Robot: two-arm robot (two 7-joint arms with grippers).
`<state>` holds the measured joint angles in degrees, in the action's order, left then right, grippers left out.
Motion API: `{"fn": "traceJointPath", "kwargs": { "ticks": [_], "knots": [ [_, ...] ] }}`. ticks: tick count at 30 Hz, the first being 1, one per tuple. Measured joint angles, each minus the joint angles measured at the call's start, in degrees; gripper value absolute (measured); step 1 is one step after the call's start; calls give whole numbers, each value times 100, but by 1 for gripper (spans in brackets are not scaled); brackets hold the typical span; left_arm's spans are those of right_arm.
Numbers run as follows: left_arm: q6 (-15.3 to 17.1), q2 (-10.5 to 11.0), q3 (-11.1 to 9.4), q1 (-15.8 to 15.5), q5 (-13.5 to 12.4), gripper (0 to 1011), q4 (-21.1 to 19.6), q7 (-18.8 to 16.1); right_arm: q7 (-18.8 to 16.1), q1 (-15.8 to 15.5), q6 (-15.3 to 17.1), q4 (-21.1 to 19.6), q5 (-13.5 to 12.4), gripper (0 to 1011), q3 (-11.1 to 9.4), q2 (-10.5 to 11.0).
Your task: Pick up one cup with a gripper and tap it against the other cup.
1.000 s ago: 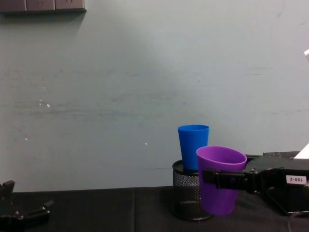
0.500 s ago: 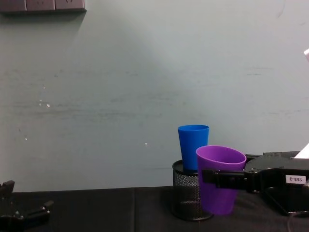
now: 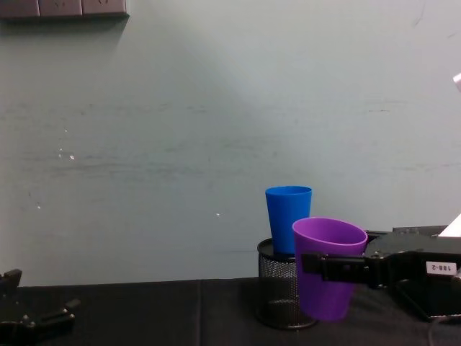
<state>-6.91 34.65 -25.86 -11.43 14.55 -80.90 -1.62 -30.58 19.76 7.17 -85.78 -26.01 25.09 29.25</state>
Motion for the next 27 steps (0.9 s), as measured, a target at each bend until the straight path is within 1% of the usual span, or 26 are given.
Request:
{"fn": "traceJointPath", "kwargs": {
  "ticks": [27],
  "knots": [
    [0,0,0,0,0,1000,0,0,-3,0,0,1,4,726,0,0]
  ]
}}
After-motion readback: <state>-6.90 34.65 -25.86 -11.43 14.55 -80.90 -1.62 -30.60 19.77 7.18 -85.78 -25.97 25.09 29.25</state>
